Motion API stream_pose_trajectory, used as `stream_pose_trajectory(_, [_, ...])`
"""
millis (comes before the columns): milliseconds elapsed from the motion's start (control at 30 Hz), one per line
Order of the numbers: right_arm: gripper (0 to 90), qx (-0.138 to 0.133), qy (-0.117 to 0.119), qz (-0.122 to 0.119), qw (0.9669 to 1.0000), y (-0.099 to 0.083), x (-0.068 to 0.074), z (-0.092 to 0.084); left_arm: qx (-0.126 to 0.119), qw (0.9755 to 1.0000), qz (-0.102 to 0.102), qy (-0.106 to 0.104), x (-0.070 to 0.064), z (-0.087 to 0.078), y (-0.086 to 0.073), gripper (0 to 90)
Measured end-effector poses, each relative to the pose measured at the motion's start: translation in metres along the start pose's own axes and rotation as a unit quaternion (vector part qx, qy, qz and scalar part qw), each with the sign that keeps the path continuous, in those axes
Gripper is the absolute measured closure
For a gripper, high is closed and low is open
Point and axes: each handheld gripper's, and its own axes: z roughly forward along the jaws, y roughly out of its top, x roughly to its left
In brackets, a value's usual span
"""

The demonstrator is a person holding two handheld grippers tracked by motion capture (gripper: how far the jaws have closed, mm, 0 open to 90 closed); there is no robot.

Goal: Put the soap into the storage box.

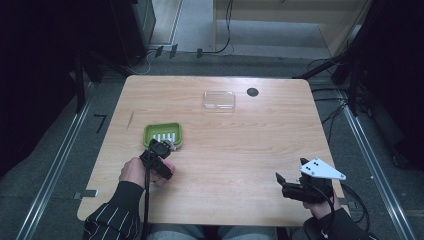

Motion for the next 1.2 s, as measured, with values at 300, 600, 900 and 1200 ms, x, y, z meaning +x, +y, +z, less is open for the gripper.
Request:
stream_pose_trajectory(300, [13.8,0.0,0.0,-0.001,1.0,0.0,0.0,0.0,0.001,1.0,0.01,-0.001,0.0,-0.002,-0.001,38.8])
stream_pose_trajectory(600, [13.8,0.001,0.0,-0.002,1.0,0.0,0.0,0.0,0.001,0.9997,0.022,-0.006,0.002,-0.006,0.001,38.8])
stream_pose_trajectory(900, [13.8,0.001,-0.001,-0.002,1.0,0.0,0.001,0.0,0.002,0.9993,0.037,0.0,0.004,-0.013,0.005,38.8])
stream_pose_trajectory(1200, [13.8,0.002,-0.001,-0.003,1.0,0.0,0.001,0.0,-0.001,0.9986,0.053,-0.005,-0.001,-0.022,0.011,38.8])
